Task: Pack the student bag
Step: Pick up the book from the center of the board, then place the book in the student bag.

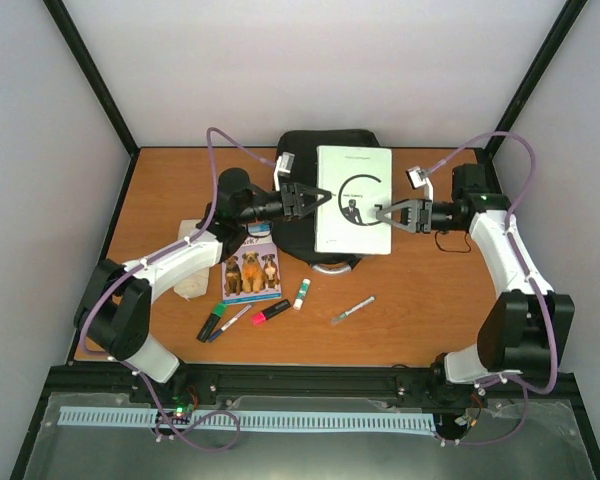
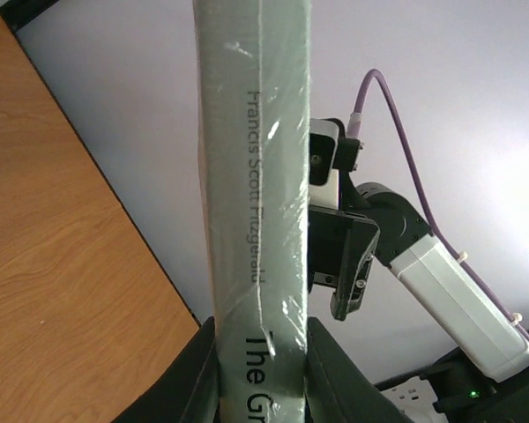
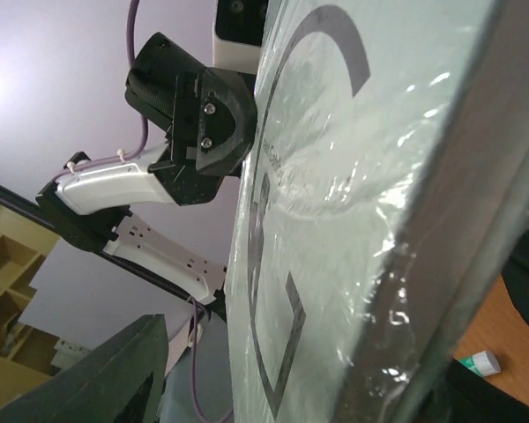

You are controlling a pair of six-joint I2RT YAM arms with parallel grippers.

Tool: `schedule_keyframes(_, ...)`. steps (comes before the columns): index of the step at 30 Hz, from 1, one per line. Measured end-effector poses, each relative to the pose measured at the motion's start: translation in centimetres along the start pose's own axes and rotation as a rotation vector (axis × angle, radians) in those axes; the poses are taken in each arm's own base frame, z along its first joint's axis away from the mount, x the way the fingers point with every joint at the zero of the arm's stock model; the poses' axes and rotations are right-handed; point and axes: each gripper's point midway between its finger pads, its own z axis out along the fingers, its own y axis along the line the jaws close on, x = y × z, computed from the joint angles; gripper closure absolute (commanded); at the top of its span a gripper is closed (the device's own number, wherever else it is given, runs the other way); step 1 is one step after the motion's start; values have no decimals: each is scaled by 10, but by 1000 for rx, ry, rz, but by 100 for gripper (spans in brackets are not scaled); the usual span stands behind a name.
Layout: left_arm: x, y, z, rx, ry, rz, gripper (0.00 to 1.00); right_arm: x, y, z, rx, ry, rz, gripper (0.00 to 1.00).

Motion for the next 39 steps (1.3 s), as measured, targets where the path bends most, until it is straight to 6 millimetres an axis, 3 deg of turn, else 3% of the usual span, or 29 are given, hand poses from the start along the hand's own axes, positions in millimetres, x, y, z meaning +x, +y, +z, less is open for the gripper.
schedule_keyframes(4, -2, -11, 2, 31, 3, 28, 95, 0, 11, -1, 21, -3, -5, 51)
schedule_keyframes(10, -3, -18, 4, 58, 11, 51, 91, -4, 15, -3, 61, -11, 44, 83)
schedule_keyframes(12, -4, -17, 4, 60, 10, 60, 87, -4, 17, -3, 51, -14, 79, 89)
schedule_keyframes(17, -3, -11, 6, 49, 10, 56, 58, -4, 16, -3, 67, -20, 98, 97)
schedule_keyframes(20, -4, 6, 7, -17, -7, 46, 39, -5, 13, -3, 107, -23, 90, 97)
schedule_keyframes(22, -4, 21, 7, -86, -11, 40, 32, -5, 11, -6, 145, -32, 81, 97)
schedule_keyframes(26, -6, 48, 2, -257, -14, 69, 29, -8, -1, -20, 263, -73, 48, 97)
schedule_keyframes(30, -6, 84, -18, -510, -14, 130, 33, -7, -19, -46, 445, -132, -35, 97)
schedule_keyframes(33, -4, 110, -38, -727, -4, 225, 34, 4, -40, -68, 610, -167, -84, 97)
schedule_keyframes(36, 8, 119, -45, -856, 70, 340, 37, 12, -53, -86, 727, -186, -91, 97)
schedule_keyframes(39, 23, 121, -40, -922, 197, 463, 42, 14, -60, -97, 778, -190, -111, 97)
